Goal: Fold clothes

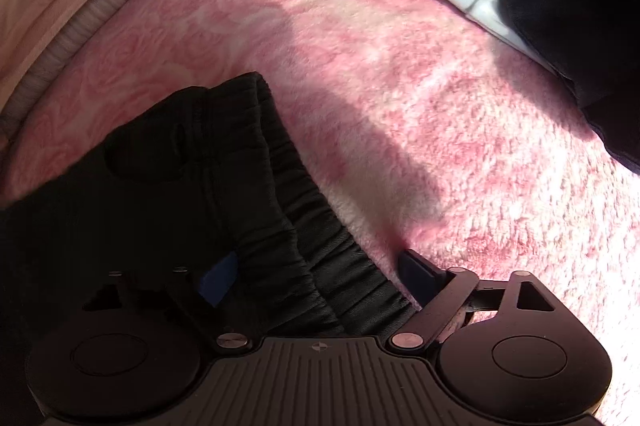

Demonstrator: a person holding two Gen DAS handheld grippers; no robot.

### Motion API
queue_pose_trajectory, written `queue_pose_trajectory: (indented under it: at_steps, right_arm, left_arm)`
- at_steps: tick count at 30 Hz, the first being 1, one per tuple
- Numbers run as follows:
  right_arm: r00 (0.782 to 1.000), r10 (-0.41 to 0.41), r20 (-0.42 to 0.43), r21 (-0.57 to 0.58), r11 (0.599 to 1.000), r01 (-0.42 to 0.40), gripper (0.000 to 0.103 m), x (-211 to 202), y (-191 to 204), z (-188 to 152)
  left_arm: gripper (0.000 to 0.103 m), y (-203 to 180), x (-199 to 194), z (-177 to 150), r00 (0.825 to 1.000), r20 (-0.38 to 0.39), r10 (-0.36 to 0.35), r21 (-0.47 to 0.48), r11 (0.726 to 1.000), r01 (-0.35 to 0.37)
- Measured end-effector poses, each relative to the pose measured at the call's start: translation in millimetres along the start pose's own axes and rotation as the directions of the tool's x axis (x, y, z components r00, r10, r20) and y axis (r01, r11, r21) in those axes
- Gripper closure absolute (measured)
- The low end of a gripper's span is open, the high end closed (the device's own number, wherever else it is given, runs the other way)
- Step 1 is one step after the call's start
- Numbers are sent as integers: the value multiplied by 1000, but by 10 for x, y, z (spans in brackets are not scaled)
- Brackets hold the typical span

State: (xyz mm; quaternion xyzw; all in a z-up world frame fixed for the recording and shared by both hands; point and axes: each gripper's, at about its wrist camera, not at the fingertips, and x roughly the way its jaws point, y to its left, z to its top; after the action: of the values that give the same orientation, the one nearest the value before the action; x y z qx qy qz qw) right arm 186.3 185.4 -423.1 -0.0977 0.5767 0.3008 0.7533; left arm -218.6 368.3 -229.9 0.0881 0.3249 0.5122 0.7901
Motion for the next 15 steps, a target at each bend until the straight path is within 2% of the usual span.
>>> queue_pose_trajectory:
  at_steps: [1,3,4,6,7,9,11,13,15]
  right_arm:
    - [1000,-4,0,2,1000,4,15,4,6,2]
    - [1000,-4,-2,15,1000,4,15,1,-1,6]
    - [1000,-2,-2,12,1000,2,15,-4,-3,3]
    - [1000,5,-3,2,1000,-5,15,-16,-9,-5]
    - [1000,9,-4,-5,1000,-9,15,-22,-14,-9]
    - [1000,16,-5,-15,1000,-16,15,-18,-11,8]
    - [1000,23,-6,-24,999,-23,15,-13,-7,26]
    - [1000,27,-1,-16,999,-27,15,-17,-16,26]
    - [1000,28,6,-9,1000,-28,15,-23,-19,20]
  left_arm:
    - [95,-43,-11,-57,998,-55,-5,35,999,7]
    - [92,54,40,-340,989,-149,-25,-107,994,9]
    - [92,112,70,-491,980,-192,-41,-189,982,4]
    - [87,229,128,-793,958,-274,-84,-348,937,-18]
    - [83,288,158,-944,944,-311,-110,-423,906,-34]
    - [80,405,217,-1246,911,-376,-170,-561,824,-77]
    - [65,522,275,-1548,872,-426,-240,-679,722,-133]
    - [59,694,323,-1740,869,-443,-219,-742,634,-218]
    - [58,883,415,-1948,866,-457,-202,-794,531,-295]
